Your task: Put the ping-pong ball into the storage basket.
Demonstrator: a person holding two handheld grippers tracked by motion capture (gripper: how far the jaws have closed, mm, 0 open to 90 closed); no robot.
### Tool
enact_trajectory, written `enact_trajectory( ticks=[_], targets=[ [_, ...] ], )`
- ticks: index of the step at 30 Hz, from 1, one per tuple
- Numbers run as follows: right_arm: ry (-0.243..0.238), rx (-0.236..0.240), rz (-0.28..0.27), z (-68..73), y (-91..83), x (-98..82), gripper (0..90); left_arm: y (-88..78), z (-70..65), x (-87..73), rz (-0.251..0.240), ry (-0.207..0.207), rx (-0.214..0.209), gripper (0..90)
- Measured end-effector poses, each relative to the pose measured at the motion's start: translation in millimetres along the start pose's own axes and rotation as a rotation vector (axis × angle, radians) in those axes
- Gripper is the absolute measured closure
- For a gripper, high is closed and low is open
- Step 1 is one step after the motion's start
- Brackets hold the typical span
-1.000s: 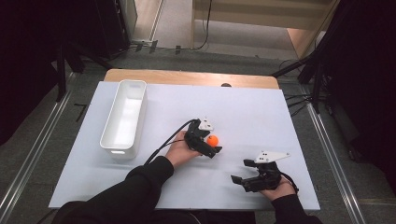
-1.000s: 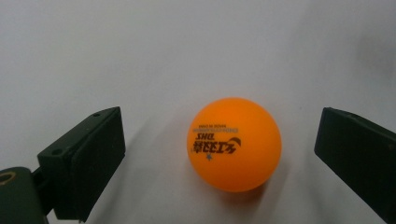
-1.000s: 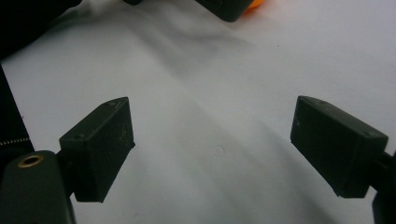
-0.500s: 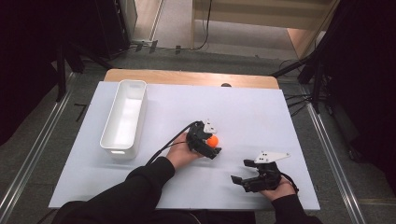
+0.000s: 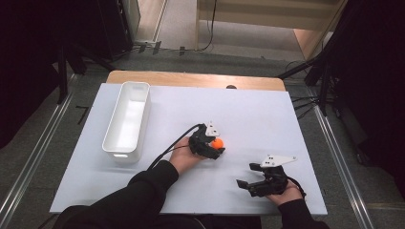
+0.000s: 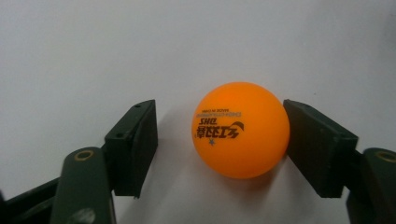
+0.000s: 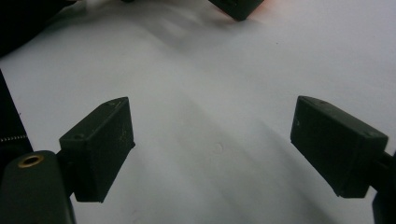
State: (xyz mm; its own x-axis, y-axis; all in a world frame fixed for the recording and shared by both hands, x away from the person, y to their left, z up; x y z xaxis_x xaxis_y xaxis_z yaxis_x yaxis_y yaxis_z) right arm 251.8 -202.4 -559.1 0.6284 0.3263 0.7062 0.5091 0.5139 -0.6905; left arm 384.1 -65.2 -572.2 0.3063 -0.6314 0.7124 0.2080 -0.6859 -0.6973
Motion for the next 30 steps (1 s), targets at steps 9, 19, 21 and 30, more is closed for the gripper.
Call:
enact_trajectory(
  ticks=[9,19,21,30],
  targets=[
    [-0.003,-0.001,0.002,0.3,0.1,-0.2,11.9,-1.8,0.8,-0.1,-0.015,-0.008,0.012,38.9],
    [-0.012,0.002,0.005,0.6,0.4,-0.3,11.9,-3.3,-1.4,-0.8,-0.014,0.007,0.000,50.0],
    [-0.012,0.002,0.005,0.6,0.5,-0.2,11.9,-3.2,-1.6,-0.7,-0.017,0.003,-0.002,50.2],
    [-0.009,0.004,0.007,1.0,0.5,-0.4,11.9,-3.1,-1.6,-0.4,-0.022,-0.004,-0.004,50.5]
  ],
)
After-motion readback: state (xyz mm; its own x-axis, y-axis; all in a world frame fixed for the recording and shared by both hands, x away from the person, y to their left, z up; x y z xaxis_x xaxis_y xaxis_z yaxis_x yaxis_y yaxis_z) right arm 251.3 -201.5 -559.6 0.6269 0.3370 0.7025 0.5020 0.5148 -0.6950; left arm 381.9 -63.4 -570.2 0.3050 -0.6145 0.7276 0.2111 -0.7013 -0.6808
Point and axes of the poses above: each handheld gripper's, and its own axes: y roughly forward along the jaws, x roughly out of its top, z roughly to its left, the point moved 8 cm from there along y, roughly forward along the jaws, and after that the axes turned 8 degrees about -x, right-handed, at the moved point
